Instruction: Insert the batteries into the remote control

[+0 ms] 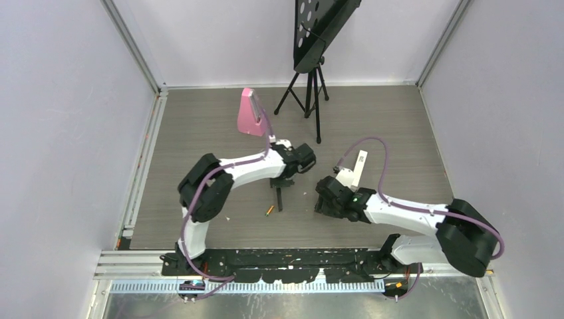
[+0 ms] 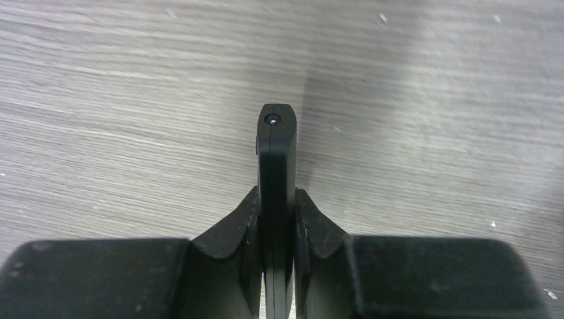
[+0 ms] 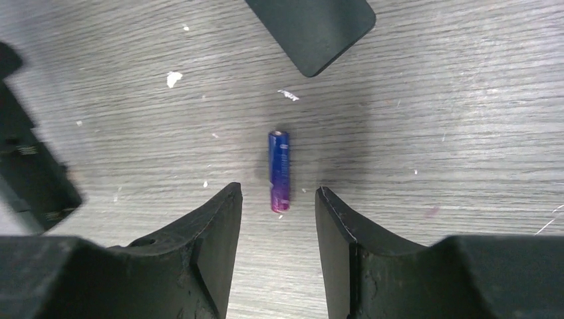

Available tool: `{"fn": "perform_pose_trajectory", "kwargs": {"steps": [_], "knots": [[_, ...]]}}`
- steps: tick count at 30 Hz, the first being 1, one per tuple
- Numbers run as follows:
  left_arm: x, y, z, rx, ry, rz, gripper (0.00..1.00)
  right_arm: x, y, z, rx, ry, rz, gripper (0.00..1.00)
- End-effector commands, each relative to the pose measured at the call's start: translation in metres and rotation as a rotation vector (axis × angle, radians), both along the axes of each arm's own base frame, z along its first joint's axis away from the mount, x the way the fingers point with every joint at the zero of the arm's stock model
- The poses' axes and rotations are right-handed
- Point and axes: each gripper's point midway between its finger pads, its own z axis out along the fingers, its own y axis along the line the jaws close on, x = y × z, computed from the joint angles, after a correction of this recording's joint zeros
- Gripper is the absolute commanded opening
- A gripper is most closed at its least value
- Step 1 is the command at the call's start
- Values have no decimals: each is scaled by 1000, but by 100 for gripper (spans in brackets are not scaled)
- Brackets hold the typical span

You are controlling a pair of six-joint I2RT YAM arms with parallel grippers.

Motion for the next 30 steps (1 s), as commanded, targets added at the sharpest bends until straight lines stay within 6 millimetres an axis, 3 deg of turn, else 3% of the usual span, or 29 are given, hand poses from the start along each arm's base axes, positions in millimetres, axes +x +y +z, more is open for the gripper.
{"fn": "perform_pose_trajectory", "kwargs": {"steps": [1, 9, 11, 16, 21, 24, 27, 30], "knots": [[29, 1, 40, -204, -91, 7, 0, 13, -5, 0, -105, 6, -40, 48], [39, 2, 86, -390, -203, -87, 0, 12, -18, -13, -255, 69, -46, 22], [41, 4, 93, -429, -228, -106, 0, 12, -21, -15, -286, 79, -46, 22], [44, 9, 101, -507, -256, -147, 0, 16, -27, -17, -340, 78, -59, 37], [39, 7, 101, -562, -259, -206, 0, 24, -27, -17, -397, 72, -46, 37], [38, 4, 103, -624, -276, -249, 0, 24, -24, -20, -399, 86, -40, 25], [36, 4, 104, -675, -292, -288, 0, 24, -21, -19, -376, 78, -44, 8], [32, -3, 105, -744, -315, -358, 0, 30, -11, -5, -305, 22, -30, 3]]}}
